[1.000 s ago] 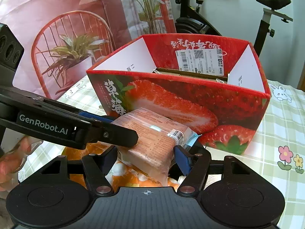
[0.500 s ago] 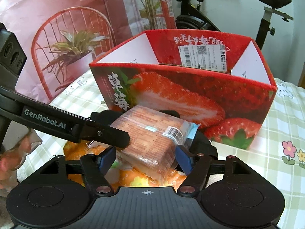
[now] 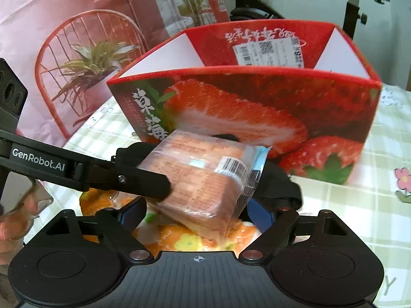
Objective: Organize soft objects
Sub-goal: 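Carry the wrapped cake with the left tool over the red box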
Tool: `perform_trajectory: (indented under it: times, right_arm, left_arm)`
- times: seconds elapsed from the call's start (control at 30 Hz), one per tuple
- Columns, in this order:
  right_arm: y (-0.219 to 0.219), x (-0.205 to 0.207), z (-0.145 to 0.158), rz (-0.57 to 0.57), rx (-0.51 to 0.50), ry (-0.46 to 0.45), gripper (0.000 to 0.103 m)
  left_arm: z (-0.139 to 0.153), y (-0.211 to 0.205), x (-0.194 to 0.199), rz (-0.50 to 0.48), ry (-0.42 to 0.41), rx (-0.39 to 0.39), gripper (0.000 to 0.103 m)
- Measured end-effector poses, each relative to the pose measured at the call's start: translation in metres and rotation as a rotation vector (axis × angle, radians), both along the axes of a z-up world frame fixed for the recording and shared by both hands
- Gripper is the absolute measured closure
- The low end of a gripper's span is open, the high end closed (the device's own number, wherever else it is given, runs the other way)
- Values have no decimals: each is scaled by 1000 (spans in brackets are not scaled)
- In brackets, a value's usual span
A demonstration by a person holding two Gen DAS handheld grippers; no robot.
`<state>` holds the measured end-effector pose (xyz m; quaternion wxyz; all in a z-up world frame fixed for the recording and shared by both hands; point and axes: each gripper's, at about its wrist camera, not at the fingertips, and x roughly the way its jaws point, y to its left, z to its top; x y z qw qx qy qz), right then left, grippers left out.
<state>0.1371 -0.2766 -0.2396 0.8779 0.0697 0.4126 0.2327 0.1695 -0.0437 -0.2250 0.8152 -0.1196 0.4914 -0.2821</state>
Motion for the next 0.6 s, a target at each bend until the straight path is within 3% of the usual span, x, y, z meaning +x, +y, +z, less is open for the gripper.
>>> perform_trajectory:
  times: [0.07,0.17,0.6]
  right_arm:
    - [3,-2,4,13,-5,-21,33]
    - [8,-7,15,35,-38,-58,38]
    - [15,-24,56,52,-111,-186,40]
  left_arm:
    - [4,-3,-2,-17,-21,5,51]
    - [13,-8,-5,-36,-58,11,53]
    - [56,-7,-25,-43,-199,17,53]
